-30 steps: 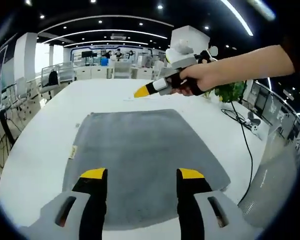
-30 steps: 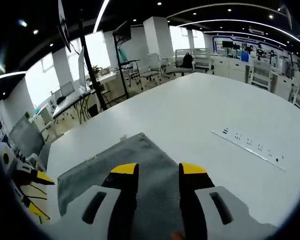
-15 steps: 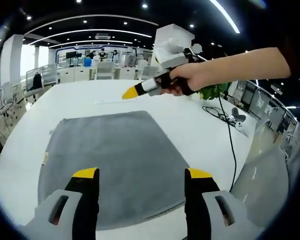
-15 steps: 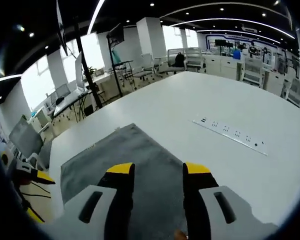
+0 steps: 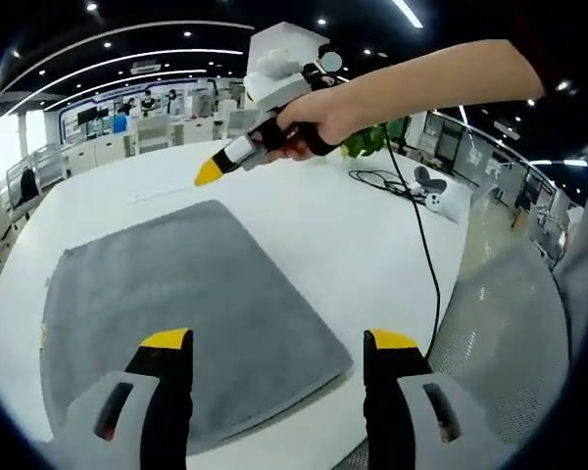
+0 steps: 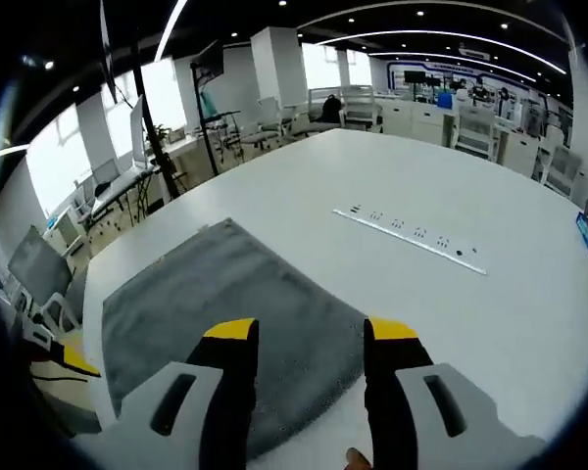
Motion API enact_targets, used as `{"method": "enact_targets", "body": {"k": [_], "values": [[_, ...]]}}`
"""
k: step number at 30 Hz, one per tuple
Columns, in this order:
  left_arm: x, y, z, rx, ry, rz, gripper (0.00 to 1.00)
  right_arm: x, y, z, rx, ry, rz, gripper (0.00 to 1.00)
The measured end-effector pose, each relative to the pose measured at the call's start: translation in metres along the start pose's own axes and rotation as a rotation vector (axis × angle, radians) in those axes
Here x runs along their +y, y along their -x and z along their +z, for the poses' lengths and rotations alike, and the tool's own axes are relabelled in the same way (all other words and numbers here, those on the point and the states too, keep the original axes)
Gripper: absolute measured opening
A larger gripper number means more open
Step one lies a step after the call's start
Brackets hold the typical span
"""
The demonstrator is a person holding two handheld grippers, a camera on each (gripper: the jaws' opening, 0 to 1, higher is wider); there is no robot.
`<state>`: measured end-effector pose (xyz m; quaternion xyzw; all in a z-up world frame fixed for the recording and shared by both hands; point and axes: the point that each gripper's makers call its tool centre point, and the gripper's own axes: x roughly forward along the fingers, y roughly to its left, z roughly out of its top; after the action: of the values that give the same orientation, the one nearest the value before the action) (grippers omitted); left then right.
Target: Fold the towel on the table until its edges align and the towel forms a compact rectangular stack.
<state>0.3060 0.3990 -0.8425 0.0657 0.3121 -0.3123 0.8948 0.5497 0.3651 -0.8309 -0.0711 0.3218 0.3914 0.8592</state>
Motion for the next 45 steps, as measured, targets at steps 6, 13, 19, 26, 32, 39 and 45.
{"method": "enact_targets", "body": {"k": [6, 13, 19, 26, 32, 39, 45], "values": [[-0.019, -0.012, -0.008, 0.045, -0.049, -0.068, 0.69, -0.018, 0.000, -0.017, 0.011, -0.031, -0.014, 0.41], [-0.032, -0.021, -0.017, 0.051, -0.047, -0.118, 0.59, -0.029, 0.000, -0.034, 0.017, -0.076, -0.028, 0.38], [-0.037, -0.023, -0.026, 0.073, -0.066, -0.132, 0.51, -0.039, -0.006, -0.042, 0.021, -0.131, -0.036, 0.36], [-0.052, -0.029, -0.033, 0.093, -0.103, -0.194, 0.34, -0.049, -0.018, -0.045, 0.031, -0.137, -0.040, 0.32], [-0.063, -0.036, -0.032, 0.100, -0.144, -0.242, 0.26, -0.054, -0.030, -0.045, 0.043, -0.138, -0.038, 0.30], [-0.061, -0.043, -0.037, 0.127, -0.166, -0.231, 0.22, -0.054, -0.043, -0.045, 0.047, -0.151, -0.039, 0.27], [-0.064, -0.047, -0.046, 0.154, -0.184, -0.256, 0.20, -0.062, -0.047, -0.047, 0.028, -0.202, -0.073, 0.19]]}}
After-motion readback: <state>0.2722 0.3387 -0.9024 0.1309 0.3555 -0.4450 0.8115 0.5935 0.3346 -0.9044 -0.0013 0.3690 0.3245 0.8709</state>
